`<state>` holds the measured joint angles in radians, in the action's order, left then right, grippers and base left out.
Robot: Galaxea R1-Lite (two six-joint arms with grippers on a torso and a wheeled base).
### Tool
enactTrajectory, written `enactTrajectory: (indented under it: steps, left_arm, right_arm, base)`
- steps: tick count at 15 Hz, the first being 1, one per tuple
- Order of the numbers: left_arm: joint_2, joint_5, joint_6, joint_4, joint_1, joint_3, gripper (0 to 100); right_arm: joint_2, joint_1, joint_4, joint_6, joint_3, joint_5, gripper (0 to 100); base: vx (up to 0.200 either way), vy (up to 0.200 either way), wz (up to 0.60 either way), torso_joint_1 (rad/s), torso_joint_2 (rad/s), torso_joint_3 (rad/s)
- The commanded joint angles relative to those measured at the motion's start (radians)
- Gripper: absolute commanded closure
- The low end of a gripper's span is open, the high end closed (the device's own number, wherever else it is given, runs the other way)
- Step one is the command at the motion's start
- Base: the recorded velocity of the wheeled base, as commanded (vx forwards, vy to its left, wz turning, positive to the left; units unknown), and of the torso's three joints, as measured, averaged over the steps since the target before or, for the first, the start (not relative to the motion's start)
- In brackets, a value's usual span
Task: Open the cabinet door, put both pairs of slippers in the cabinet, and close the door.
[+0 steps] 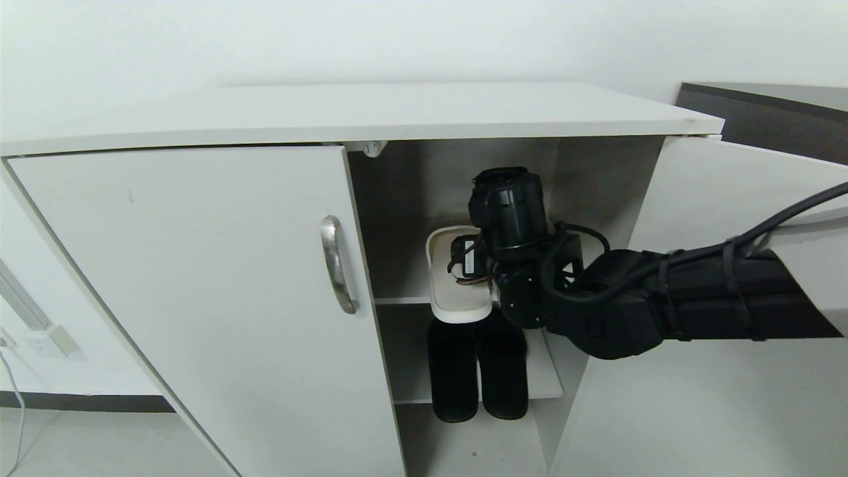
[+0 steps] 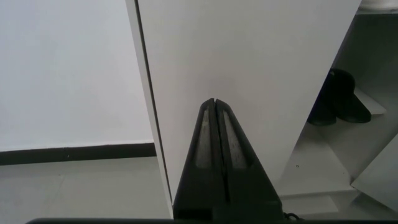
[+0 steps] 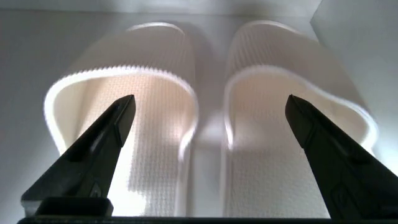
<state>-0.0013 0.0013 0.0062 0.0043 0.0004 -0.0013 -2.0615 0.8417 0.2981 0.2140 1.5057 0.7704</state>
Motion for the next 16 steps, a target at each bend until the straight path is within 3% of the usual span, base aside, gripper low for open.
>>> enactTrajectory:
  steps: [1, 9, 13, 14, 16]
  left_arm:
    - [0.001, 0.0, 0.0, 0.0, 0.001, 0.001, 100]
    - [0.001, 0.0, 0.0, 0.0, 0.001, 0.0, 100]
    - [0.001, 0.0, 0.0, 0.0, 0.0, 0.0, 100]
    - [0.001, 0.0, 0.0, 0.0, 0.001, 0.0, 100]
    - [0.001, 0.0, 0.001, 0.0, 0.0, 0.001, 100]
  right_arm:
    - [0.086, 0.031, 0.033, 0.001, -0.087, 0.0, 0]
    - [0.343, 0.181, 0.289, -0.002, -0.579, -0.069, 0]
    - [0.331, 0.206, 0.328, -0.007, -0.618, -0.085, 0]
    - [0.328, 0.206, 0.328, -0.005, -0.618, -0.085, 100]
    - [0.328, 0.208, 0.328, -0.007, -0.616, -0.083, 100]
  base:
    - [0.0, 0.0, 0.0, 0.0, 0.0, 0.0]
    - [0.0, 0.0, 0.0, 0.0, 0.0, 0.0]
    - [0.0, 0.0, 0.0, 0.0, 0.0, 0.0]
    - [0.0, 0.0, 0.0, 0.0, 0.0, 0.0]
    - [0.0, 0.0, 0.0, 0.0, 0.0, 0.0]
